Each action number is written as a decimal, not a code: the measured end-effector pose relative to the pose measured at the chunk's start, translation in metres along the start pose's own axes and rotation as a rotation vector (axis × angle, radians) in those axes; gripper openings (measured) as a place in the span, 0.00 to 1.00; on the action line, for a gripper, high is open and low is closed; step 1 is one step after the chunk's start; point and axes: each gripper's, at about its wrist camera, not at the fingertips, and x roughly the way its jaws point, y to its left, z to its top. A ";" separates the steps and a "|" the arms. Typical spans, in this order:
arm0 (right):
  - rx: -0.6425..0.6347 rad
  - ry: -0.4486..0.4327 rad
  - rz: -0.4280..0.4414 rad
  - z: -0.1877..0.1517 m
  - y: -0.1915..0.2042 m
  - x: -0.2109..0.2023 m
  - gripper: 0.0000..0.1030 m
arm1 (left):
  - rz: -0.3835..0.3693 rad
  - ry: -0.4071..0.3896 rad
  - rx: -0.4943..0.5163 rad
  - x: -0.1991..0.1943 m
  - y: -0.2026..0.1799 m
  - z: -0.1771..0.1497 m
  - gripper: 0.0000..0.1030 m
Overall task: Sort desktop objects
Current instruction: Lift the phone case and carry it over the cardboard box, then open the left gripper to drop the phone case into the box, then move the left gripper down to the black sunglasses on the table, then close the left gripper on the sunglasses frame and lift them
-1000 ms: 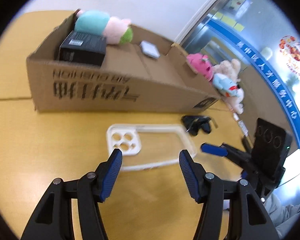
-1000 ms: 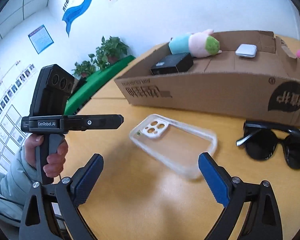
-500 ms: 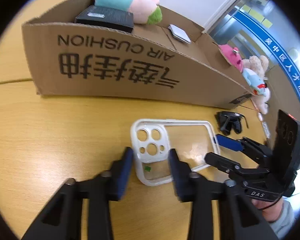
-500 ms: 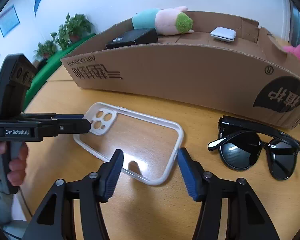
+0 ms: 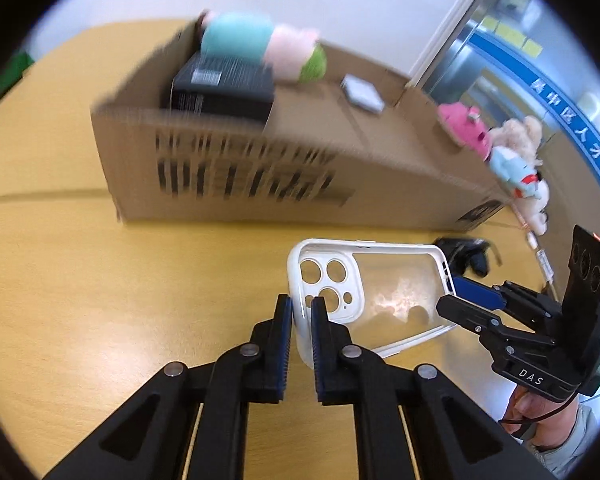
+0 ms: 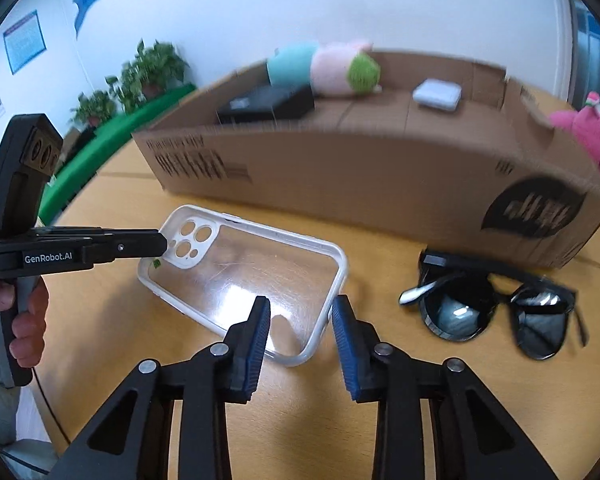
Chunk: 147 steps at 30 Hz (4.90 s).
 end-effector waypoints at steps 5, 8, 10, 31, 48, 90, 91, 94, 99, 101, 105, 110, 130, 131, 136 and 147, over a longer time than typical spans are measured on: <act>-0.003 -0.095 -0.023 0.024 -0.004 -0.035 0.31 | -0.031 -0.113 0.065 -0.034 -0.026 0.029 0.08; -0.018 -0.137 -0.047 0.040 -0.006 -0.051 0.31 | -0.050 -0.171 0.110 -0.048 -0.042 0.052 0.08; -0.023 -0.161 -0.056 0.051 -0.009 -0.060 0.31 | -0.050 -0.206 0.143 -0.054 -0.053 0.067 0.08; -0.068 -0.041 0.058 0.147 -0.001 0.049 0.33 | 0.044 -0.130 -0.004 -0.017 0.032 0.115 0.10; 0.073 0.240 0.182 0.142 -0.002 0.147 0.47 | 0.446 0.193 0.109 0.044 0.044 0.128 0.15; -0.051 -0.178 -0.024 0.059 -0.046 -0.082 1.00 | 0.191 -0.340 0.188 -0.066 -0.098 0.045 0.76; -0.044 -0.156 -0.018 0.053 -0.060 -0.083 1.00 | 0.186 -0.328 0.187 -0.061 -0.098 0.040 0.76; -0.033 -0.076 -0.012 0.038 -0.100 -0.081 1.00 | 0.160 -0.264 0.167 -0.041 -0.092 0.020 0.76; -0.114 0.064 -0.013 0.025 -0.137 -0.049 1.00 | 0.121 -0.165 0.120 -0.008 -0.088 -0.005 0.76; -0.133 0.085 -0.006 0.024 -0.144 -0.033 1.00 | 0.103 -0.144 0.102 -0.001 -0.089 -0.010 0.76; -0.120 0.133 0.052 0.022 -0.153 0.000 1.00 | 0.084 -0.119 0.108 0.006 -0.093 -0.014 0.76; -0.108 0.163 0.124 0.005 -0.134 0.009 1.00 | 0.076 -0.102 0.103 0.009 -0.090 -0.013 0.76; -0.039 0.130 -0.059 -0.043 -0.070 -0.014 0.50 | -0.248 0.098 0.027 0.072 -0.123 -0.010 0.76; -0.019 0.125 -0.049 -0.044 -0.071 -0.015 0.45 | -0.263 0.111 0.022 0.076 -0.125 -0.010 0.76; 0.028 0.102 -0.026 -0.048 -0.068 -0.018 0.40 | -0.355 0.207 -0.012 0.098 -0.140 -0.016 0.74; 0.067 0.079 0.027 -0.053 -0.054 -0.019 0.38 | -0.301 0.211 0.002 0.099 -0.144 -0.028 0.32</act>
